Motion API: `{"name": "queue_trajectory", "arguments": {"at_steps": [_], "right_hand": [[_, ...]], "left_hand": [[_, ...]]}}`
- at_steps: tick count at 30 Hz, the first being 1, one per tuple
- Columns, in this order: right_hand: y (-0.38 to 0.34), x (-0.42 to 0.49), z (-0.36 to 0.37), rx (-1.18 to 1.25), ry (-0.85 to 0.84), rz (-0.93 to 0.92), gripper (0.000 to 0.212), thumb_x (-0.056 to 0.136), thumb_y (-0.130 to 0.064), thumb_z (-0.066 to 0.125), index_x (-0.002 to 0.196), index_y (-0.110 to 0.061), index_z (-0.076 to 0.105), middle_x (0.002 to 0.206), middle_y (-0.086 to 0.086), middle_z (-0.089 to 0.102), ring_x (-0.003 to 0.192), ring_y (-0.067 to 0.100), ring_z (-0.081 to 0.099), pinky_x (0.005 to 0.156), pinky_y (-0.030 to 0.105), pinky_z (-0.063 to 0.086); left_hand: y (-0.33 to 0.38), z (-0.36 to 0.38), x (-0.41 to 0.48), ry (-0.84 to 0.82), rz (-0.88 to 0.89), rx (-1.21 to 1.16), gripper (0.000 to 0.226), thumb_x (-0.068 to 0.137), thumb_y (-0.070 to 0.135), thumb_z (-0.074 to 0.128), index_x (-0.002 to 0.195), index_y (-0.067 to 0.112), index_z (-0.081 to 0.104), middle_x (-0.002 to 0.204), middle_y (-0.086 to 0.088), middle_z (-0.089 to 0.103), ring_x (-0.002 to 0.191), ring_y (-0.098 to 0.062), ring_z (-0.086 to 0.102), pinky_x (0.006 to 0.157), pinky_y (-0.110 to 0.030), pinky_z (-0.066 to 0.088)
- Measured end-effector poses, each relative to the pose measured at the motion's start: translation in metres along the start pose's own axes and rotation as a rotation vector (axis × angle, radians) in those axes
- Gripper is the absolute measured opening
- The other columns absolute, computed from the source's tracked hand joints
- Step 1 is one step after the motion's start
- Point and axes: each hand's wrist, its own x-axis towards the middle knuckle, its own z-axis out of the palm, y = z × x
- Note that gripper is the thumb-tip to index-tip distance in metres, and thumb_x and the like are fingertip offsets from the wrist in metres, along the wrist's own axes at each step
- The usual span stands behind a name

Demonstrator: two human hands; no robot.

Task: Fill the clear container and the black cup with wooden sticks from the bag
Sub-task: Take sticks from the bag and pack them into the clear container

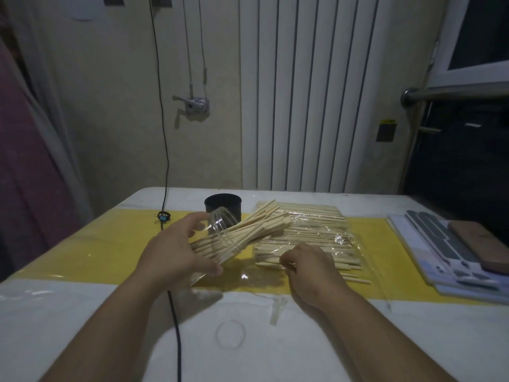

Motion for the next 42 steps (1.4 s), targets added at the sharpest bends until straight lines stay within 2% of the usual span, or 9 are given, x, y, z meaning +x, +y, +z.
{"name": "queue_trajectory", "arguments": {"at_steps": [6, 9, 13, 20, 26, 31, 38, 42], "right_hand": [[0.0010, 0.0024, 0.0048, 0.038, 0.038, 0.017, 0.021, 0.095, -0.022, 0.052, 0.104, -0.035, 0.065, 0.111, -0.008, 0.056, 0.113, 0.022, 0.049, 0.089, 0.033, 0.034], [0.0016, 0.0017, 0.0044, 0.048, 0.044, 0.017, 0.015, 0.096, -0.030, 0.054, 0.107, -0.034, 0.064, 0.112, -0.008, 0.056, 0.114, 0.022, 0.049, 0.091, 0.034, 0.034], [-0.0001, 0.0008, 0.0032, 0.042, 0.025, 0.032, 0.019, 0.099, -0.038, 0.050, 0.111, -0.034, 0.064, 0.114, -0.007, 0.055, 0.115, 0.022, 0.048, 0.095, 0.036, 0.034], [-0.0006, 0.0018, 0.0034, 0.070, 0.008, 0.031, 0.015, 0.099, -0.028, 0.051, 0.106, -0.032, 0.063, 0.112, -0.008, 0.058, 0.113, 0.021, 0.048, 0.094, 0.036, 0.032], [-0.0023, 0.0026, 0.0043, 0.053, -0.013, 0.012, 0.023, 0.099, -0.028, 0.050, 0.116, -0.033, 0.064, 0.118, -0.005, 0.055, 0.118, 0.023, 0.046, 0.096, 0.035, 0.034], [-0.0017, 0.0017, 0.0034, 0.031, 0.014, -0.004, 0.024, 0.097, -0.028, 0.052, 0.117, -0.035, 0.063, 0.120, -0.008, 0.054, 0.118, 0.023, 0.046, 0.094, 0.034, 0.034], [-0.0035, 0.0019, 0.0021, 0.000, -0.021, 0.010, 0.027, 0.097, -0.025, 0.046, 0.120, -0.034, 0.060, 0.122, -0.007, 0.053, 0.120, 0.024, 0.044, 0.094, 0.037, 0.033], [-0.0045, 0.0024, 0.0029, -0.030, -0.050, 0.014, 0.028, 0.098, -0.028, 0.045, 0.122, -0.035, 0.058, 0.125, -0.006, 0.051, 0.123, 0.024, 0.043, 0.097, 0.036, 0.031]], "left_hand": [[-0.0014, 0.0000, 0.0000, 0.004, 0.001, 0.011, 0.097, 0.034, 0.042, 0.090, 0.118, 0.059, 0.043, 0.116, 0.022, 0.057, 0.115, -0.007, 0.054, 0.091, -0.043, 0.052], [-0.0017, -0.0001, -0.0002, 0.005, 0.004, 0.013, 0.097, 0.038, 0.037, 0.093, 0.118, 0.059, 0.043, 0.117, 0.020, 0.058, 0.115, -0.008, 0.054, 0.092, -0.044, 0.052], [-0.0019, -0.0001, 0.0004, 0.008, 0.007, 0.021, 0.098, 0.037, 0.039, 0.092, 0.119, 0.060, 0.042, 0.117, 0.020, 0.057, 0.115, -0.008, 0.054, 0.092, -0.042, 0.051], [-0.0022, -0.0005, 0.0004, 0.014, 0.010, 0.044, 0.099, 0.040, 0.036, 0.095, 0.121, 0.059, 0.043, 0.118, 0.022, 0.057, 0.114, -0.007, 0.054, 0.091, -0.041, 0.050], [-0.0007, -0.0007, 0.0000, 0.011, 0.010, 0.041, 0.097, 0.041, 0.033, 0.096, 0.119, 0.058, 0.042, 0.119, 0.021, 0.057, 0.113, -0.007, 0.054, 0.090, -0.041, 0.051], [0.0002, -0.0013, -0.0010, 0.010, 0.011, 0.019, 0.097, 0.041, 0.032, 0.095, 0.118, 0.058, 0.043, 0.117, 0.020, 0.057, 0.113, -0.007, 0.054, 0.091, -0.041, 0.050], [0.0014, -0.0008, -0.0013, -0.006, 0.002, 0.018, 0.098, 0.029, 0.048, 0.084, 0.117, 0.060, 0.043, 0.117, 0.024, 0.057, 0.113, -0.006, 0.055, 0.091, -0.040, 0.051], [0.0028, -0.0011, -0.0021, -0.004, -0.013, 0.010, 0.091, 0.028, 0.048, 0.084, 0.106, 0.068, 0.042, 0.112, 0.031, 0.054, 0.113, -0.003, 0.054, 0.092, -0.040, 0.051]]}}
